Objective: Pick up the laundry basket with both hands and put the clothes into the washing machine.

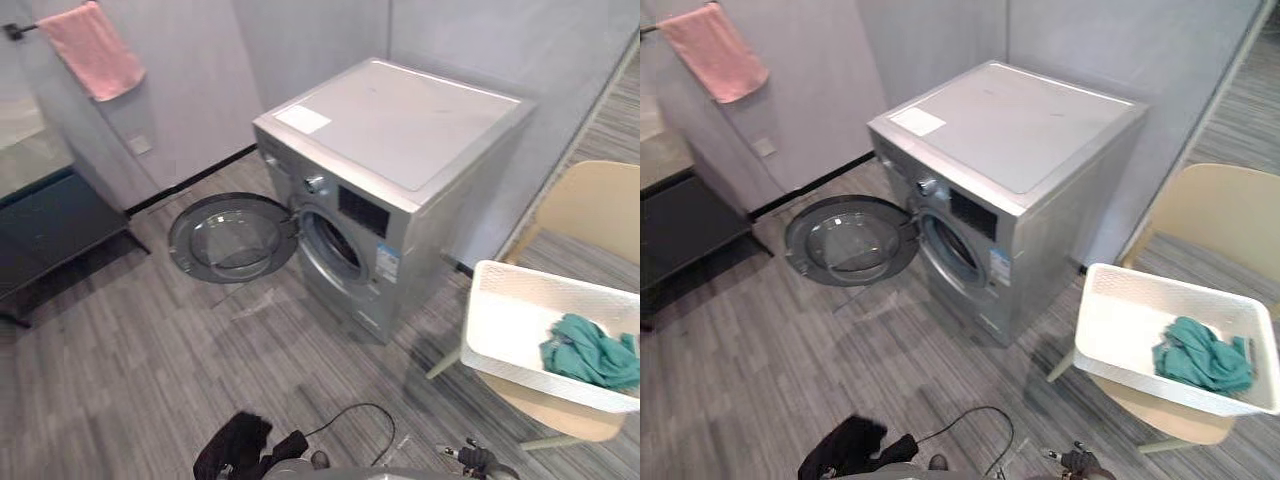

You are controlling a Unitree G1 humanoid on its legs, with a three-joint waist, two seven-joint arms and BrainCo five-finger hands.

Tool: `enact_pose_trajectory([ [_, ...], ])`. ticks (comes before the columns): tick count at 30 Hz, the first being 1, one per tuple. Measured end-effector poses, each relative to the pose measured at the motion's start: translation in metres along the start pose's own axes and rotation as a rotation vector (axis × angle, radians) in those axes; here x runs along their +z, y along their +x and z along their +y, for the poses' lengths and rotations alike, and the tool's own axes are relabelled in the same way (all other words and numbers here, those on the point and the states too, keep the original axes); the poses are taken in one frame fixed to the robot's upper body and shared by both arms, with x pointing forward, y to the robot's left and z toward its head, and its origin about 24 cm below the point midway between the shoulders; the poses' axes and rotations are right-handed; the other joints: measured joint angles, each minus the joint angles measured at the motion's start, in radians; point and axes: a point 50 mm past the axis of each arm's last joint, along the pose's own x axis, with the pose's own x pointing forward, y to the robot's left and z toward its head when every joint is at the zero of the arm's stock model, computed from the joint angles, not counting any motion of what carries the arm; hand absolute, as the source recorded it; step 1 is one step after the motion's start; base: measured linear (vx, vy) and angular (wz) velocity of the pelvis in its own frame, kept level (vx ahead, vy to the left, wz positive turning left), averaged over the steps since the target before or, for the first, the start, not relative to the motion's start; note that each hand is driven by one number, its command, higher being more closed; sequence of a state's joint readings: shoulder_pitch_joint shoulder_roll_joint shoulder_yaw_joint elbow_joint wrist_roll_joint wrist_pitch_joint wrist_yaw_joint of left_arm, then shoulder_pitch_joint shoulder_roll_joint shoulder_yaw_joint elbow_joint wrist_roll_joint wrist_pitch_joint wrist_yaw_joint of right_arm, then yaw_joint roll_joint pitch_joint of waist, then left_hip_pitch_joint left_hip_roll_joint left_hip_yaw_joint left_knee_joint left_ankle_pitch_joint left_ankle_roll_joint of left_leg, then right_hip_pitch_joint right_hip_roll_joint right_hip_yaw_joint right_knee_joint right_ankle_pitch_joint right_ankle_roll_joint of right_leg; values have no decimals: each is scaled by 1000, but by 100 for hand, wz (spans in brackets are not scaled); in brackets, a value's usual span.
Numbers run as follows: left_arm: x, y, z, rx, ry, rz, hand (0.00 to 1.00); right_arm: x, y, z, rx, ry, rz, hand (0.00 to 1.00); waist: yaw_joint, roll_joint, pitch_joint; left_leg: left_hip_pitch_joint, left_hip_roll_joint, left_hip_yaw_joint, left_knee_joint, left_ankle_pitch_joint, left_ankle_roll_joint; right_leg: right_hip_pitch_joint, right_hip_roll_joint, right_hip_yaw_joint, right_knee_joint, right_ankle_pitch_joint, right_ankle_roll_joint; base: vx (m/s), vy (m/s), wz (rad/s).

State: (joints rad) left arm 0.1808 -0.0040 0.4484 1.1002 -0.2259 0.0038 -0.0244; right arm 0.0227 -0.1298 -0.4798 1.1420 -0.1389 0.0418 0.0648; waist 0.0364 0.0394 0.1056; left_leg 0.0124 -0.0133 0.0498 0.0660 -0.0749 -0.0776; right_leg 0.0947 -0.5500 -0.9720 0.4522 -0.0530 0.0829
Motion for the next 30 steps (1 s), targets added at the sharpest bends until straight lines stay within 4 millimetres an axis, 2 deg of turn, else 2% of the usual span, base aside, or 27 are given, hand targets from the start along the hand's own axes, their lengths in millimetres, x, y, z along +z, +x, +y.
enact_pose_trajectory([
  [1,2,0,2,0,39,-6,100,-1,-1,-4,-13,21,-6,0,-4,1,1,2,-14,-67,6,0,1,-18,-8,134,68,32,-117,-25,135,136],
  [2,-1,-1,5,2,87,3,100,-3,-1,-1,-2,21,-1,0,-16,9,4,3,-1,-112,18,3,8,-62,64,371,84,12,-147,14,84,137],
  [3,1,-1,10,8,108,0,100,-2,0,5,15,23,-2,0,-17,7,5,-1,6,-130,28,7,15,-85,126,496,86,-31,-117,31,34,102],
  [4,6,-1,21,31,140,-2,100,-6,-1,20,57,35,5,0,-17,-18,6,-10,15,-159,40,12,24,-124,258,690,99,-97,-84,22,-43,71],
  [5,5,-2,30,51,150,8,100,-11,-2,32,92,59,17,0,-18,-55,11,-15,16,-175,47,13,25,-160,353,792,103,-140,-73,-1,-79,59],
  [7,2,-3,29,49,132,25,100,-15,-2,33,97,82,26,0,-19,-79,21,-20,11,-182,65,9,25,-184,422,797,56,-167,-68,-37,-146,26],
  [8,5,-1,25,39,127,17,100,-16,-3,32,91,86,25,0,-21,-81,19,-50,8,-173,90,-5,23,-169,423,774,-6,-182,-45,-52,-126,5],
  [9,10,0,22,32,127,6,100,-15,-3,34,94,97,22,0,-19,-94,12,-62,4,-157,109,-12,19,-160,415,755,-47,-208,-33,-23,-98,10],
  [11,36,4,-9,-54,144,-76,100,-12,-4,28,70,139,4,0,-44,-57,35,-164,40,-87,327,-78,66,-167,409,661,-52,-216,-43,34,-69,42],
  [12,40,4,-16,-80,142,-93,100,-14,-4,24,58,142,10,0,-52,-38,32,-164,50,-84,331,-98,58,-163,412,634,-45,-216,-43,32,-35,60],
  [13,46,3,-32,-131,141,-131,100,-17,-4,19,43,152,16,0,-54,-20,27,-159,50,-104,304,-104,31,-163,407,608,-28,-217,-43,33,2,37],
  [15,55,-2,-53,-212,126,-190,100,-16,-5,17,34,150,8,0,-50,-17,17,-140,37,-123,253,-96,18,-154,403,610,-43,-212,-51,59,-1,25],
  [16,58,-3,-58,-232,117,-206,100,-16,-5,20,41,153,4,0,-51,-19,15,-141,37,-131,251,-99,14,-148,405,603,-56,-211,-51,68,-10,23],
  [17,60,-4,-62,-257,108,-218,100,-17,-6,22,41,163,5,0,-52,-18,12,-147,48,-137,278,-122,-5,-133,415,587,-75,-211,-51,86,-43,12],
  [18,57,-4,-61,-261,92,-209,100,-21,-7,19,30,176,8,0,-53,-6,2,-167,69,-137,347,-163,-30,-112,447,587,-108,-215,-57,82,-47,-1],
  [19,55,-4,-60,-258,80,-209,100,-21,-8,17,23,177,3,0,-50,5,-3,-195,81,-134,427,-185,-38,-101,465,586,-125,-222,-68,123,-12,-14],
  [20,51,-6,-59,-257,55,-205,100,-19,-8,12,11,179,-11,0,-50,35,-6,-302,107,-138,674,-202,-54,-95,499,587,-118,-241,-77,108,33,-17],
  [21,51,-7,-57,-249,26,-218,100,-14,-8,9,5,181,-29,0,-49,56,-6,-356,124,-141,790,-169,-76,-82,517,589,-108,-252,-79,149,53,-30],
  [22,49,-7,-52,-232,1,-222,100,-16,-8,9,4,188,-23,0,-46,58,-4,-391,145,-139,920,-94,-121,-55,522,614,-88,-268,-62,134,27,-49],
  [23,46,-7,-44,-213,5,-211,100,-18,-8,8,2,196,-18,0,-35,53,-6,-395,151,-122,976,-36,-123,-37,521,645,-82,-277,-58,173,20,-83],
  [24,42,-8,-36,-194,14,-198,100,-18,-8,9,8,186,-17,0,-17,44,-9,-395,155,-110,1018,27,-119,-24,520,688,-84,-281,-58,191,41,-140],
  [25,34,-10,-24,-172,36,-176,100,-14,-8,15,31,147,-23,0,7,38,-14,-408,177,-75,1070,130,-60,-15,524,761,-103,-277,-71,192,52,-141],
  [26,31,-11,-19,-160,40,-169,100,-11,-7,20,44,134,-31,0,14,19,-11,-426,190,-60,1098,182,-11,-9,530,789,-120,-276,-83,150,71,-139],
  [27,26,-12,-14,-150,43,-157,100,-9,-7,26,63,121,-33,0,27,21,-11,-451,203,-52,1139,156,41,3,533,826,-137,-272,-88,187,112,-111],
  [28,20,-14,-11,-149,52,-137,100,-8,-7,26,65,107,-32,0,36,22,-11,-474,205,-68,1135,20,72,7,533,874,-144,-272,-88,249,163,-123],
  [29,16,-16,-9,-153,57,-127,100,-8,-6,27,71,88,-29,0,39,20,-11,-492,212,-94,1047,-53,64,10,529,916,-161,-270,-85,273,187,-106],
  [30,14,-17,-8,-155,63,-122,100,-7,-6,28,76,76,-30,0,39,18,-12,-496,220,-110,975,-75,55,9,526,934,-170,-268,-81,254,230,-99],
])
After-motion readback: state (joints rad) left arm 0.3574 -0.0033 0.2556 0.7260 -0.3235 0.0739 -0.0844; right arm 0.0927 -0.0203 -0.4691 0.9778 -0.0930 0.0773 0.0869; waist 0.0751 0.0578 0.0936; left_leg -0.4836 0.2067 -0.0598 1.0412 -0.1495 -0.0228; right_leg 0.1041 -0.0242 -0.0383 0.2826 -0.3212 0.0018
